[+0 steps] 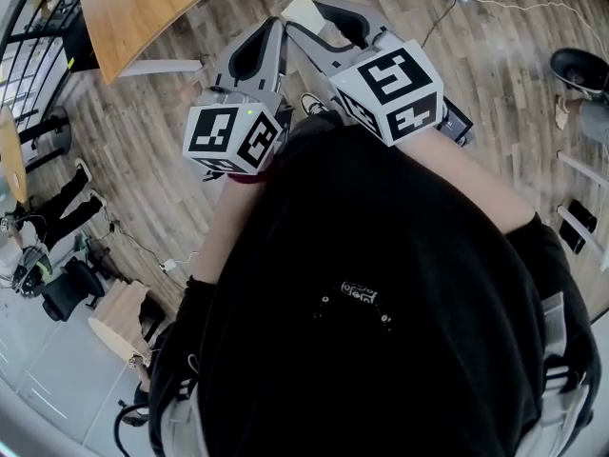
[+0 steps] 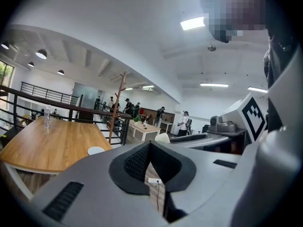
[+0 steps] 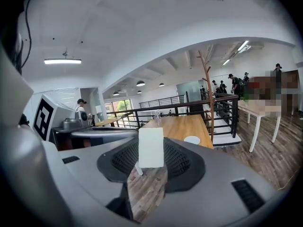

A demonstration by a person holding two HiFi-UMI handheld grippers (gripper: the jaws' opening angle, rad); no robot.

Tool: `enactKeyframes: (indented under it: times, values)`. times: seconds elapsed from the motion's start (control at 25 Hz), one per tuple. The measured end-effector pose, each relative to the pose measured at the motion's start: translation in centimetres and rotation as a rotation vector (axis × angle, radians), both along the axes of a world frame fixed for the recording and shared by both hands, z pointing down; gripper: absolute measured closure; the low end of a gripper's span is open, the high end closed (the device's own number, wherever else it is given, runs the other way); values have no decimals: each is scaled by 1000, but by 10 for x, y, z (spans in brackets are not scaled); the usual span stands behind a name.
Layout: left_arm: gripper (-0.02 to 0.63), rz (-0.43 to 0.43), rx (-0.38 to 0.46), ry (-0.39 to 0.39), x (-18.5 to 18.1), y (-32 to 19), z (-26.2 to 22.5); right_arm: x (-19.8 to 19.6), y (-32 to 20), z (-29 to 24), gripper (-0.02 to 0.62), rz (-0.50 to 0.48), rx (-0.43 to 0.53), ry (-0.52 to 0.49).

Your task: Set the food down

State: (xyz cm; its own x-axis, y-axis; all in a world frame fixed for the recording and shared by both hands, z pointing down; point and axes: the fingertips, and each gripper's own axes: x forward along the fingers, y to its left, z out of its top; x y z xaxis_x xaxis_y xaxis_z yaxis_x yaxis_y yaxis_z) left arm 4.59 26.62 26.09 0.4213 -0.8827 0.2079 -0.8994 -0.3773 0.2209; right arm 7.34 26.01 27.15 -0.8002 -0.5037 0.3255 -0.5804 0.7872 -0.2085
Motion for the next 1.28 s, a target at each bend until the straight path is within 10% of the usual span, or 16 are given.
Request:
enactKeyframes:
  times: [0.8,1.28]
  values:
    - [601,9,0,-1,-123,-77,14,-124,-77,15,425,28,-6,21]
    - [601,2,3,21,-130,-74,17,-129,-73,16,425,25,7,47]
